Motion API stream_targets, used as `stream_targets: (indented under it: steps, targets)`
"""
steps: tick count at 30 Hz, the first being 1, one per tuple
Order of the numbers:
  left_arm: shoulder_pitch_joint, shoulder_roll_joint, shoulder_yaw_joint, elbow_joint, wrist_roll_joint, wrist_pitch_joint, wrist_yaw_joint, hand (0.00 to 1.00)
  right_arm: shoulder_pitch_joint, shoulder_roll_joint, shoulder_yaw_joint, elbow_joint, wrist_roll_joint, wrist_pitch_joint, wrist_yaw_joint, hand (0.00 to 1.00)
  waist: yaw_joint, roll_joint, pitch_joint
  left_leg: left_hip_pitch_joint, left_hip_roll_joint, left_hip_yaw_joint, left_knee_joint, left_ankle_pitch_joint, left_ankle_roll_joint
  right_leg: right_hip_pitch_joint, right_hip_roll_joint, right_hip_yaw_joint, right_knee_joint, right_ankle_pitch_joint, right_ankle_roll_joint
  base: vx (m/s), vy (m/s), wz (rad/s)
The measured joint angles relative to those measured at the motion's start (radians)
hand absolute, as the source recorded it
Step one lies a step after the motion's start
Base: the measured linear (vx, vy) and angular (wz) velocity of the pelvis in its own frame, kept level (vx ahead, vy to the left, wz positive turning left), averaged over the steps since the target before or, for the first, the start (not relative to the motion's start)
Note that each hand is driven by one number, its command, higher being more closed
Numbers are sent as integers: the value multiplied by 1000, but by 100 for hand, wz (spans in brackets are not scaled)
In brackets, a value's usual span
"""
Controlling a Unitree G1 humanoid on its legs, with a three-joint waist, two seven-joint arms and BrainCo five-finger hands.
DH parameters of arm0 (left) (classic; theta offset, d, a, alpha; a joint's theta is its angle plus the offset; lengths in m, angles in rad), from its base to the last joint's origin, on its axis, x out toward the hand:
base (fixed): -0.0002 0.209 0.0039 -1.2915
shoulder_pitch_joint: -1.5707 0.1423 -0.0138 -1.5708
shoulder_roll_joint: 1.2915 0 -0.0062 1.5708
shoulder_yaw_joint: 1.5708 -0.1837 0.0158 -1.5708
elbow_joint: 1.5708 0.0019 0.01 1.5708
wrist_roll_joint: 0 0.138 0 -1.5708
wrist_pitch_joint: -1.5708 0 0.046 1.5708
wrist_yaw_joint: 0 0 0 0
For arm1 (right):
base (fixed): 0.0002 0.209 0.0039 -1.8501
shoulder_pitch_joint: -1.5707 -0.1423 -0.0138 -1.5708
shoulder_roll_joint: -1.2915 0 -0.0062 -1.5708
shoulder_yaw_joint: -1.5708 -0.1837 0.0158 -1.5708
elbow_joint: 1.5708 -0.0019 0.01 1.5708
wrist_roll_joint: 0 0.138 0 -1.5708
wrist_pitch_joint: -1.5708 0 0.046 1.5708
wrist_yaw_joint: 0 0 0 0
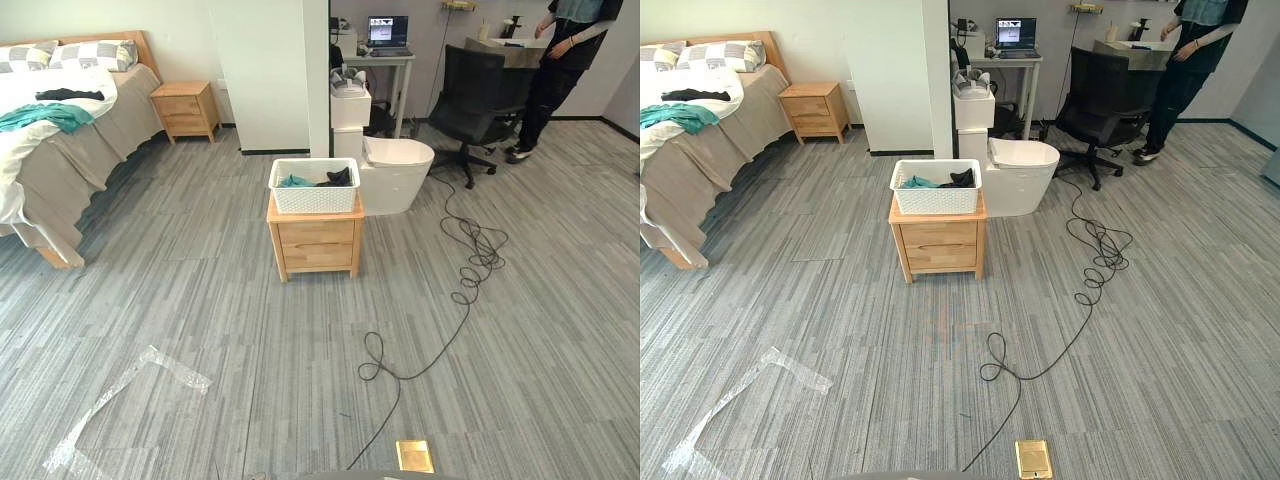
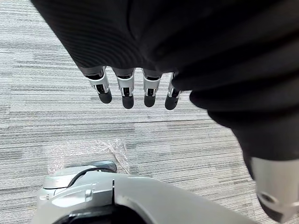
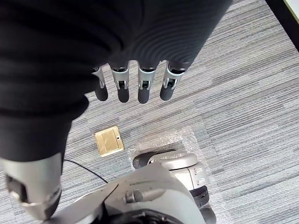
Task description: Pick up the laundry basket with both hands and put the clothes into the washing machine.
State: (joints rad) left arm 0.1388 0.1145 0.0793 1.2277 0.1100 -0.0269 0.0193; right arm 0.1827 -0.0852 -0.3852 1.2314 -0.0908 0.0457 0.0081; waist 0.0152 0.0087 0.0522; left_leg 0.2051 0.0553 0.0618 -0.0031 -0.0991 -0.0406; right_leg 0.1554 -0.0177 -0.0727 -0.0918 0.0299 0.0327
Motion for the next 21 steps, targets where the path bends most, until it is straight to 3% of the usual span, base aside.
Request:
stream_targets:
  steps: [21]
  targets:
    - [-1, 3, -1, 1, -18, -5, -19, 0, -2, -2, 9, -1, 5, -7, 14, 0, 1, -1, -1, 2, 2, -2, -5, 1, -1, 0, 2, -3, 0, 3, -4, -3, -1, 0]
